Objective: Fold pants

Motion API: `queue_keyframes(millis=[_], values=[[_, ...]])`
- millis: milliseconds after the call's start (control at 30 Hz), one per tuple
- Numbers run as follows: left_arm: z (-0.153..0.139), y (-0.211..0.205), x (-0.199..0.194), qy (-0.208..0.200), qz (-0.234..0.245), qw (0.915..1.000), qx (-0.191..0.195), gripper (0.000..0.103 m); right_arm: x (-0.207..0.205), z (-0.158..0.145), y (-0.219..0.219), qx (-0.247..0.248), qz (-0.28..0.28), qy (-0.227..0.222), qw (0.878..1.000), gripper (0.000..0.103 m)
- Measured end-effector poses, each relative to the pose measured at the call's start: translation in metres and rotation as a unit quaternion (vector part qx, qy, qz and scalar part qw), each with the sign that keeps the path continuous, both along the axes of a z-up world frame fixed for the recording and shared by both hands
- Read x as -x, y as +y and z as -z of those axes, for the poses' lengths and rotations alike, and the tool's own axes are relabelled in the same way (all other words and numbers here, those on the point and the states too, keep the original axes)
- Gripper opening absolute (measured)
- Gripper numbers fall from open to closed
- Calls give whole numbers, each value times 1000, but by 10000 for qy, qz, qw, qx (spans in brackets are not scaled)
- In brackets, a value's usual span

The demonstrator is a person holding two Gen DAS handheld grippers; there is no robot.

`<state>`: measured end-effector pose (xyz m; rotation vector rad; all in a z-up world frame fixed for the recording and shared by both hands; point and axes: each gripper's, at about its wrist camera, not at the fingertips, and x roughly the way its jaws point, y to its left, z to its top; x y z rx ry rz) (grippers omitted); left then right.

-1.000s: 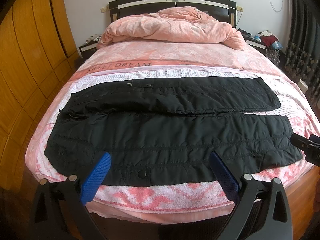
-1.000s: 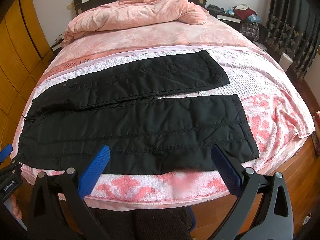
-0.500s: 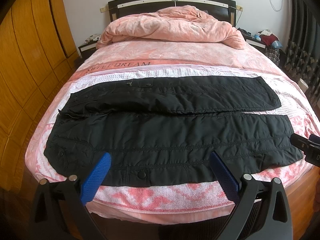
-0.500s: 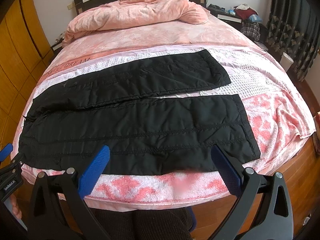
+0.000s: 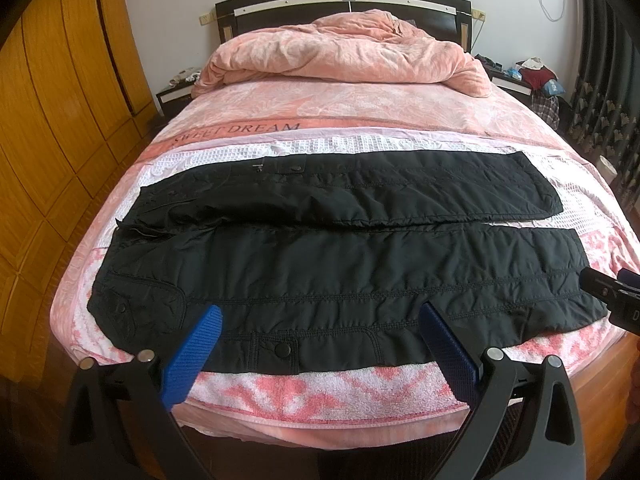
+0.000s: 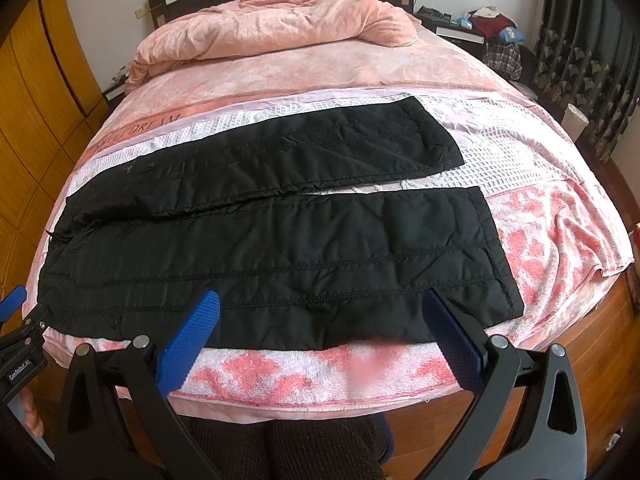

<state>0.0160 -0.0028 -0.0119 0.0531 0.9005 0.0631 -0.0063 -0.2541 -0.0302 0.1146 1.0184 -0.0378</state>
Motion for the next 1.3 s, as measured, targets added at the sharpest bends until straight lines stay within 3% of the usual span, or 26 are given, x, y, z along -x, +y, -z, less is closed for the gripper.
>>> queue_keyframes(millis=[367, 533, 667, 767, 933, 1000, 1133, 1300], values=[[3, 0, -2, 20, 3, 10000, -7, 99, -2, 4, -1, -36, -32, 41, 10000, 101], [10, 0, -19, 86, 34, 10000, -1, 99, -23, 4, -18, -42, -182, -30, 9998, 101], [6, -4, -56, 11, -33, 10000, 46, 99, -77, 1, -60, 3, -109, -197, 9997, 101], [7, -10, -99, -86, -84, 9997, 195, 99, -140, 9, -99, 212, -25, -192, 9996, 101], [15, -30, -168, -163, -51, 9993, 333, 99, -260, 55, -166, -56, 14, 390, 9992, 101], [19, -38, -185, -160, 19, 9989, 435, 99, -302, 79, -186, 93, 67, 656, 9978, 100], [31, -57, -216, -94, 280, 9980, 553, 99, -356, 120, -212, 202, 57, 996, 9948, 100], [56, -80, -243, 190, 479, 9973, 532, 99, -385, 154, -225, -206, -39, 1344, 9907, 100]])
